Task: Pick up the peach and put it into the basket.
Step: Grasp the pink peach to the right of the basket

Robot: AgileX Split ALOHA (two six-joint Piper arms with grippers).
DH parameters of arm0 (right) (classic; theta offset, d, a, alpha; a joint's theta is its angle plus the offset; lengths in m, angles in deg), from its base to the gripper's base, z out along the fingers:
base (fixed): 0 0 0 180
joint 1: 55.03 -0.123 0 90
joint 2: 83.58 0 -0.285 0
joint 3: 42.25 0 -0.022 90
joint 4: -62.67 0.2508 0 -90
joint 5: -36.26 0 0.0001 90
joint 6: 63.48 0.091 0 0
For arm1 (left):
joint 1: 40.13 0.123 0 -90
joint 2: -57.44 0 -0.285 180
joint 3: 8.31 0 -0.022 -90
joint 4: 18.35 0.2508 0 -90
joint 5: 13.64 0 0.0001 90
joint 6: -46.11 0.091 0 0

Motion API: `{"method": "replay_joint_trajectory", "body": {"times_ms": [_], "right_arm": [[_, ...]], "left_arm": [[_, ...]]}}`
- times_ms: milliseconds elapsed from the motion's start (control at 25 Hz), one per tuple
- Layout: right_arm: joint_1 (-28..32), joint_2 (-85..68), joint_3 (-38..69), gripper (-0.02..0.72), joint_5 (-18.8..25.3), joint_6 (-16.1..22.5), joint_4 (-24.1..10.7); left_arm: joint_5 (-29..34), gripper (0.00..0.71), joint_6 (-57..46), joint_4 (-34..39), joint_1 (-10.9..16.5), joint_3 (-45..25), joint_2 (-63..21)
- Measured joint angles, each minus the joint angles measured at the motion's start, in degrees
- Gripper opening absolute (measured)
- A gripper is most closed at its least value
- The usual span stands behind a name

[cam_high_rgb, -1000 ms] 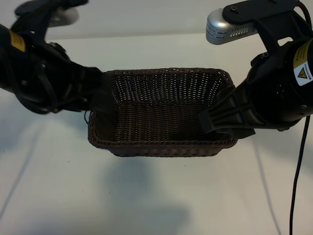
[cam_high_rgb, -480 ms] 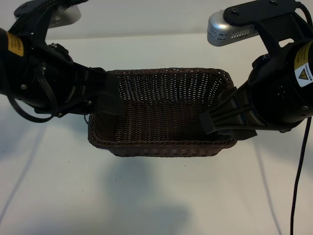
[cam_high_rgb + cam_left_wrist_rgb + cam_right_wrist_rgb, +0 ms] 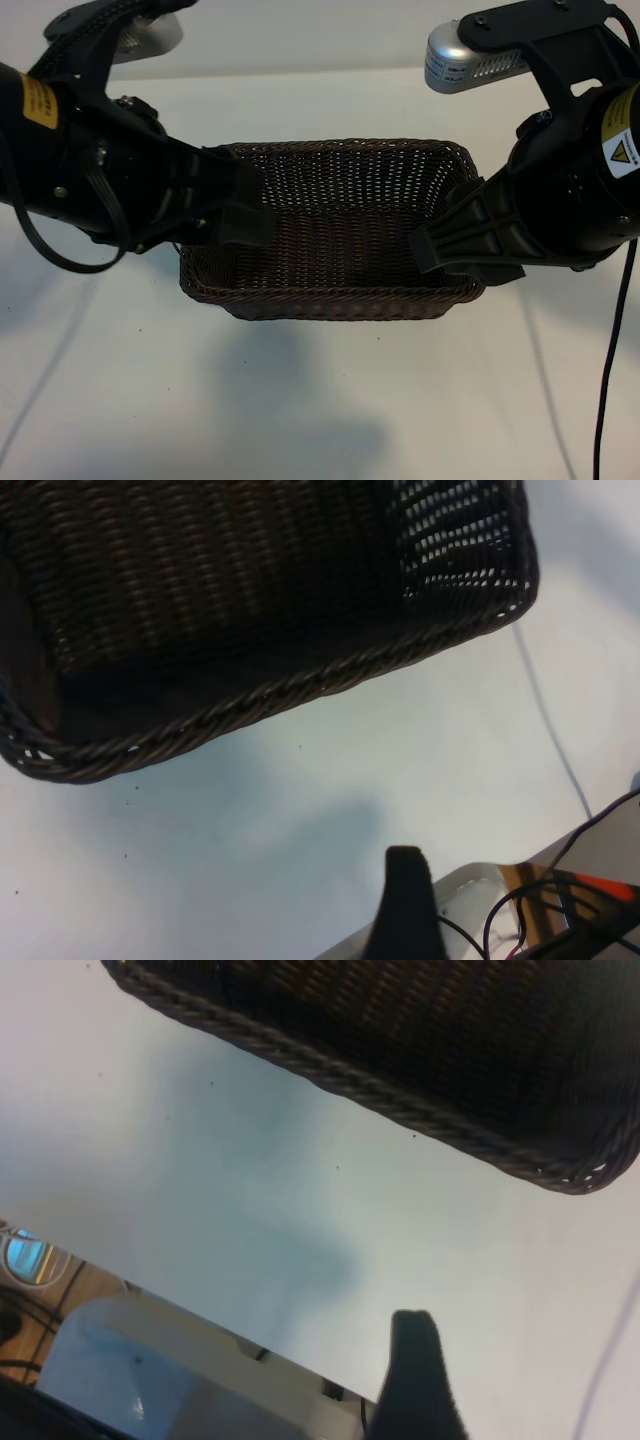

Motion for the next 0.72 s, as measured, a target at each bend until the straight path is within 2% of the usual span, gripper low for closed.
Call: {"method": "replay_joint_trajectory", "body": {"times_ms": [360,720], "right_arm": [[0.0,0.0,0.0,0.52,0.78,0.15,0.0],[0.0,0.0,0.0,0.52,0.84,0.15,0.0]], "left_arm": [[-0.12,0.532,-0.81,0.72,-0.33,0.0,0.0],[2.61,0.532,-0.96,1.55,-0.4,0.0,0.0]]}}
